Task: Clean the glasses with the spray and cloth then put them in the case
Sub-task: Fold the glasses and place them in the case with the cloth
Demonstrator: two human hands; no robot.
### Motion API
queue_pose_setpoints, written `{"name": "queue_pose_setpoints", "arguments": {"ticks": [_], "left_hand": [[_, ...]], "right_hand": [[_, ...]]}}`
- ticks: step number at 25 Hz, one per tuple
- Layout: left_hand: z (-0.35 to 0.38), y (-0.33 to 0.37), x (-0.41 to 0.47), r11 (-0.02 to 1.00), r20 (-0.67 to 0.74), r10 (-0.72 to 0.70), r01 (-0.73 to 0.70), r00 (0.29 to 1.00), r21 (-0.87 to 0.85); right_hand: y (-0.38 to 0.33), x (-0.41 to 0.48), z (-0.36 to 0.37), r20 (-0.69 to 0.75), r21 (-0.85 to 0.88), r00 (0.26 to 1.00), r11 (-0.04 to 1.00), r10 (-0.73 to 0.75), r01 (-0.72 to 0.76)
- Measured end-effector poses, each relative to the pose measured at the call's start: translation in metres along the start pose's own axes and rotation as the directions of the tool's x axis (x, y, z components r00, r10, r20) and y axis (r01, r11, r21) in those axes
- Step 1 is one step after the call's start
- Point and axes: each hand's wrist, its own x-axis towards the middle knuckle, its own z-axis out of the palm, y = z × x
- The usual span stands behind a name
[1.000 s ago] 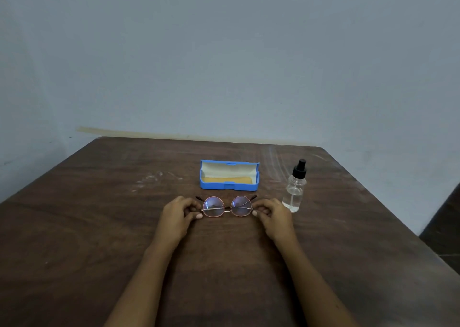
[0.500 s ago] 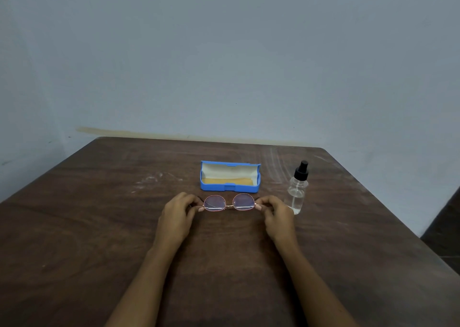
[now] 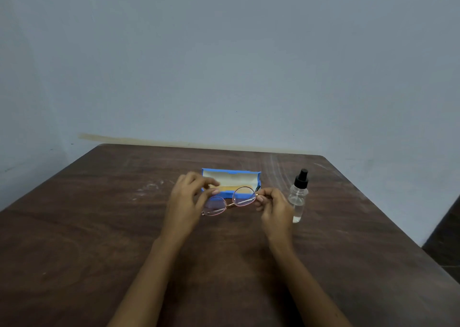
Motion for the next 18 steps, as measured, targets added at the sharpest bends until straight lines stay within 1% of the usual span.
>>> {"name": "queue_pose_setpoints", "arguments": {"ticks": [2,4,6,8,10,12,15,18], "left_hand": [[0.003,0.019,0.022,0.992,0.162,0.102,-0.113,0.981,0.061],[0.006,0.037,0.042,0.975,0.284,0.153,-0.192,0.947,0.114],[0.009,0.048,0.057,0.947,0.391,0.157,-0.251,0.907,0.202],[0.011,0.052,0.066,0.925,0.478,0.150,-0.293,0.866,0.241],[0.012,0.054,0.071,0.932,0.513,0.144,-0.290,0.846,0.217],[0.012,0.053,0.075,0.956,0.506,0.103,-0.225,0.856,0.186],[0.010,0.049,0.078,0.972,0.506,0.004,-0.122,0.863,0.201],[0.008,0.045,0.079,0.972,0.517,-0.028,-0.097,0.856,0.213]], "right_hand": [[-0.004,0.001,0.002,-0.004,-0.023,0.998,0.998,-0.055,0.055],[-0.010,0.001,0.004,-0.024,-0.013,0.996,0.997,-0.083,0.082],[-0.017,0.001,0.004,-0.041,-0.003,0.993,0.994,-0.109,0.109],[-0.023,0.004,0.002,-0.041,0.018,0.990,0.991,-0.134,0.135],[-0.026,0.008,0.001,-0.026,0.020,0.988,0.988,-0.155,0.156],[-0.027,0.011,0.001,-0.003,0.029,0.986,0.986,-0.165,0.165],[-0.026,0.013,0.002,0.060,0.054,0.984,0.985,-0.169,0.166],[-0.025,0.015,0.003,0.116,0.136,0.982,0.982,-0.151,0.135]]}}
